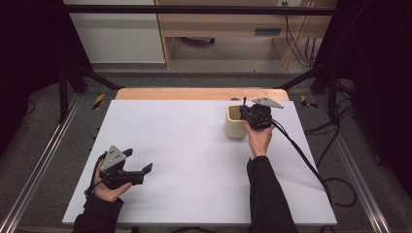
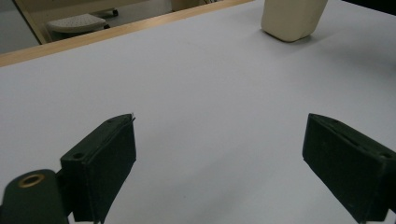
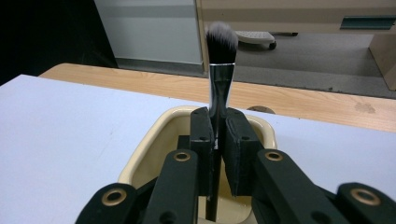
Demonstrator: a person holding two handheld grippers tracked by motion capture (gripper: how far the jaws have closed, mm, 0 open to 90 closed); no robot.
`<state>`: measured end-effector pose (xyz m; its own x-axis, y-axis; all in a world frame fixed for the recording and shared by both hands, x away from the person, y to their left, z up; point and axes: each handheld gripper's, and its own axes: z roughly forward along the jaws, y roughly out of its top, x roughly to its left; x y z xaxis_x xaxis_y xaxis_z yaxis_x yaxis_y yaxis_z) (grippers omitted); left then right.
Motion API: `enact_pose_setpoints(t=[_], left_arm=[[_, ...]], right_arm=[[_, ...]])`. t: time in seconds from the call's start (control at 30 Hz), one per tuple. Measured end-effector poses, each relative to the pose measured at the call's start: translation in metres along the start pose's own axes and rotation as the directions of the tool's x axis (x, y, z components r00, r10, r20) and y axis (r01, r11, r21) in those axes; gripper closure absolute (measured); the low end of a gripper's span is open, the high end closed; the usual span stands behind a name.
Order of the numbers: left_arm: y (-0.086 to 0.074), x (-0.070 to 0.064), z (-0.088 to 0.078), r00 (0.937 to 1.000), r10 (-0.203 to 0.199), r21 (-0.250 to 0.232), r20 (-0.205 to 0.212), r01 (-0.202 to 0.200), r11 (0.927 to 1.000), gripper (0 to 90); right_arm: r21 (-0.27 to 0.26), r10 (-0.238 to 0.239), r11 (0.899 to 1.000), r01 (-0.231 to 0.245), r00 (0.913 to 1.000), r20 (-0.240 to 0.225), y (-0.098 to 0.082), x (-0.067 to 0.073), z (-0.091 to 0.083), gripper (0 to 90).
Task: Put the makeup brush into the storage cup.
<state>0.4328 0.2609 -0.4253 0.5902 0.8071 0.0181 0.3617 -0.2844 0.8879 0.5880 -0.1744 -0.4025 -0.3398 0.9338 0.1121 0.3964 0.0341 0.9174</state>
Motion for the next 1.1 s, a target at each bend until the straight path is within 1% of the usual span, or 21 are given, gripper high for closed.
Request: enact_pose_setpoints(t=[0.17,0.33,0.37,0.43,0.53,0.6,0.7,0.8,0.83,0.87,0.9,0.97,1.07,1.1], left_arm=[[0.000,0.000,0.000,1.0000,0.002,0.001,0.000,-0.002,1.0000,9.3],[0.000,0.000,0.001,1.0000,0.003,0.003,-0.001,-0.003,1.0000,9.4],[0.000,-0.001,0.001,1.0000,0.003,0.002,0.000,-0.003,1.0000,9.4],[0.000,-0.001,0.001,1.0000,0.003,0.002,0.000,-0.003,1.0000,9.4],[0.000,-0.001,0.001,1.0000,0.003,0.005,0.000,-0.003,1.0000,9.3],[0.000,0.000,0.001,1.0000,0.003,0.003,-0.002,-0.003,1.0000,9.3],[0.000,0.000,0.000,1.0000,0.000,0.001,-0.002,0.000,1.0000,9.4],[0.000,0.000,0.000,1.0000,0.000,0.001,-0.003,0.000,1.0000,9.3],[0.000,0.000,0.000,1.0000,0.000,0.002,-0.003,0.000,1.0000,9.4],[0.000,0.000,0.000,1.0000,0.001,0.002,-0.003,-0.001,1.0000,9.3],[0.000,0.000,0.000,1.0000,0.001,0.002,-0.003,-0.001,1.0000,9.3],[0.000,0.000,0.000,1.0000,0.001,0.002,-0.003,-0.001,1.0000,9.4],[0.000,0.000,0.000,1.0000,0.001,0.002,-0.003,-0.001,1.0000,9.3],[0.000,0.000,0.000,1.0000,0.001,0.002,-0.003,-0.001,1.0000,9.3]], right_arm=[[0.029,-0.011,1.000,0.010,0.9998,0.020,-0.003,0.001,0.001,82.9],[0.043,0.004,0.999,-0.005,0.9998,0.020,-0.006,-0.002,0.000,81.7],[0.044,0.011,0.999,-0.012,0.9998,0.019,-0.006,-0.002,0.000,81.6],[0.037,0.008,0.999,-0.009,0.9999,0.015,-0.007,-0.003,-0.002,80.7],[0.042,0.003,0.999,-0.003,0.9999,0.014,-0.006,-0.003,-0.005,77.7],[0.038,0.008,0.999,-0.008,0.9999,0.007,-0.006,-0.003,-0.008,76.1],[0.036,0.002,0.999,-0.002,1.0000,-0.001,-0.006,-0.003,-0.015,70.5],[0.025,-0.019,0.999,0.020,0.9998,-0.011,-0.006,-0.001,-0.021,61.2],[0.020,-0.021,1.000,0.022,0.9997,-0.015,-0.005,-0.001,-0.024,56.6],[0.009,-0.029,1.000,0.030,0.9994,-0.017,-0.005,0.000,-0.027,52.2],[-0.001,-0.042,0.999,0.042,0.9990,-0.016,-0.004,0.000,-0.029,49.6],[-0.012,-0.050,0.999,0.049,0.9984,-0.026,-0.003,0.000,-0.034,42.7],[-0.033,-0.056,0.998,0.054,0.9978,-0.036,-0.002,0.000,-0.041,35.5],[-0.042,-0.049,0.998,0.047,0.9979,-0.042,-0.001,0.000,-0.044,32.9]])
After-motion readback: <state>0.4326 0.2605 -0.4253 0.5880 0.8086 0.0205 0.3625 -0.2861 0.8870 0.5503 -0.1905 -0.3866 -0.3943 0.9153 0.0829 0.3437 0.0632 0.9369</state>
